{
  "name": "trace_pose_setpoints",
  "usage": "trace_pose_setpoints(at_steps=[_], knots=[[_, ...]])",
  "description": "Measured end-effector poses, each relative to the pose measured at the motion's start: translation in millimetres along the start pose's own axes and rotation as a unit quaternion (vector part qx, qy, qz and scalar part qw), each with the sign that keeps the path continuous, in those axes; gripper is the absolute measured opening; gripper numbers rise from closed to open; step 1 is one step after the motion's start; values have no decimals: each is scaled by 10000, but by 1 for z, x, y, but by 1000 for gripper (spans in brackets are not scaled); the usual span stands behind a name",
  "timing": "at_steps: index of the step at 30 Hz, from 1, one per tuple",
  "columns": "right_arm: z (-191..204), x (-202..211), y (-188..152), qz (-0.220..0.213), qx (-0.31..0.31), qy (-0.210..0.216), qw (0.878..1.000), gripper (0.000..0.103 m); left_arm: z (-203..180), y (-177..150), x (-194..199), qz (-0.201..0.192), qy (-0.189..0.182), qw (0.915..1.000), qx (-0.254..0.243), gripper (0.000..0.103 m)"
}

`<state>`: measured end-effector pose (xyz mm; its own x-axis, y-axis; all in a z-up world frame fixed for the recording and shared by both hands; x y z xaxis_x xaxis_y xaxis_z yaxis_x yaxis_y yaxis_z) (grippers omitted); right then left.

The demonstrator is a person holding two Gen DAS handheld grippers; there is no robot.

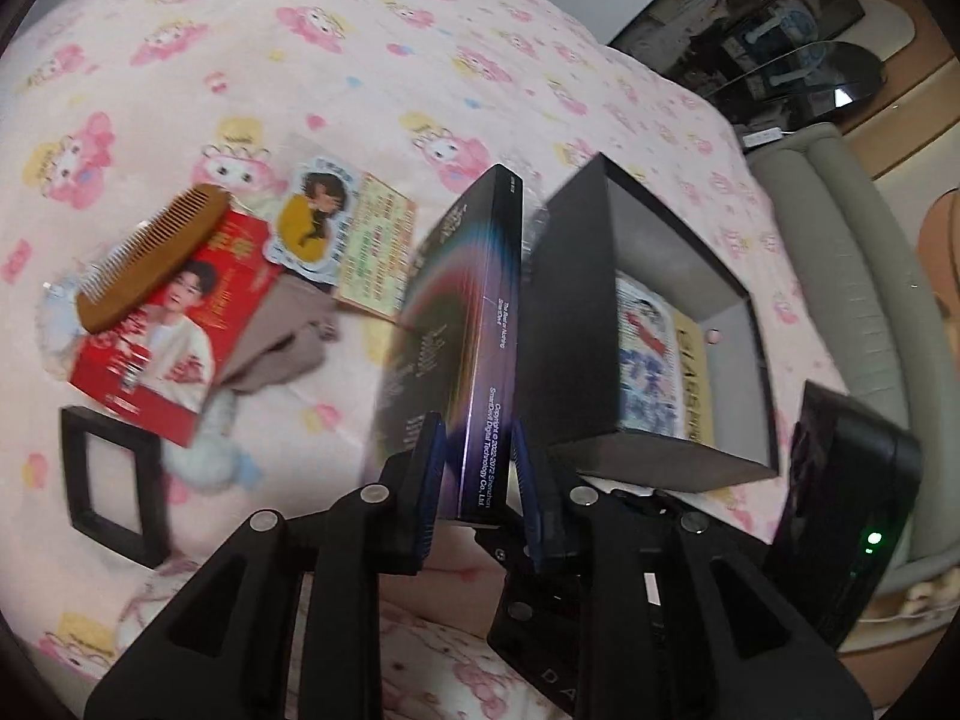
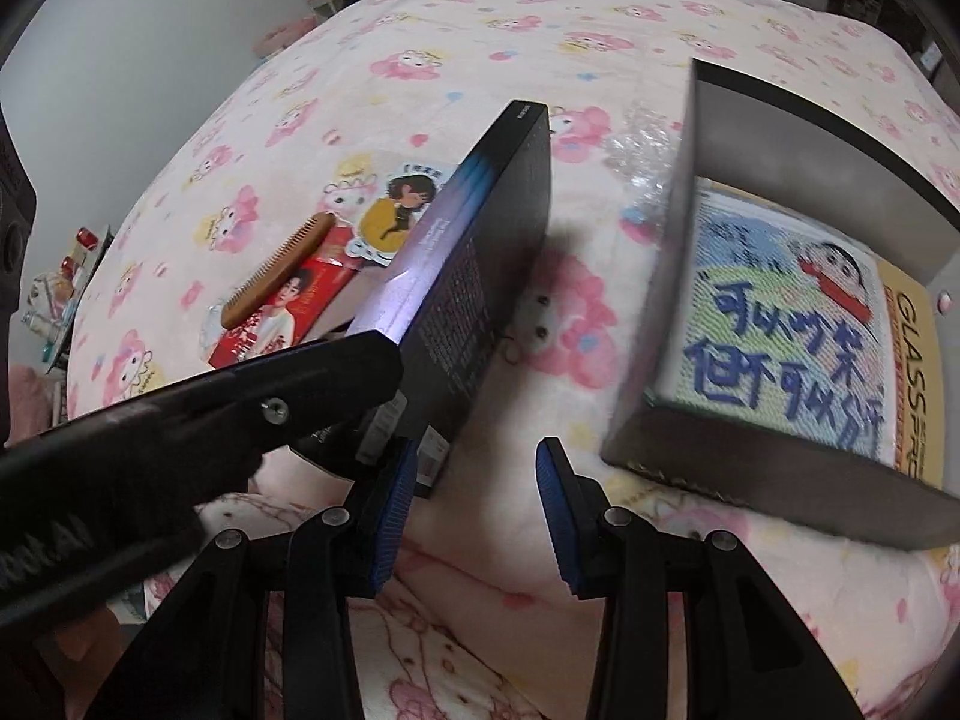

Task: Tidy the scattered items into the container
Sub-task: 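Grasp the black Smart Devil box with the right gripper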

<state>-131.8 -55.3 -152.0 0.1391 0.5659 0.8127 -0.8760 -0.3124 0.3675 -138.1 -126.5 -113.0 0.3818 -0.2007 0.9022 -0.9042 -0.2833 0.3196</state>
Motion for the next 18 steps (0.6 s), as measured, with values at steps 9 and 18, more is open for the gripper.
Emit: trace_pose_setpoints(at_steps=[9,18], knots=[[-16,42,-19,-326,-196,134,9992,41,16,4,6,4,-967,9931,663,30],[-22,12,-16,22,-556,557,9969,50,52,4,-96,1243,-349,9764,1732,42]])
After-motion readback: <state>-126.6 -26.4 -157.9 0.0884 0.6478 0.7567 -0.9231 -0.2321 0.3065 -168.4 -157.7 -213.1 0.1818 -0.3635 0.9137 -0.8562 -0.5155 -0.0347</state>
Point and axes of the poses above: each gripper's, at about its wrist camera, not at the fingertips, and x roughly against the way its jaws point, z to its left, y to its top, the point moved 5 cm from there along -x, roughly the way its jaws point, and after that the axes turned 15 degrees about y, right-handed, at the moved point
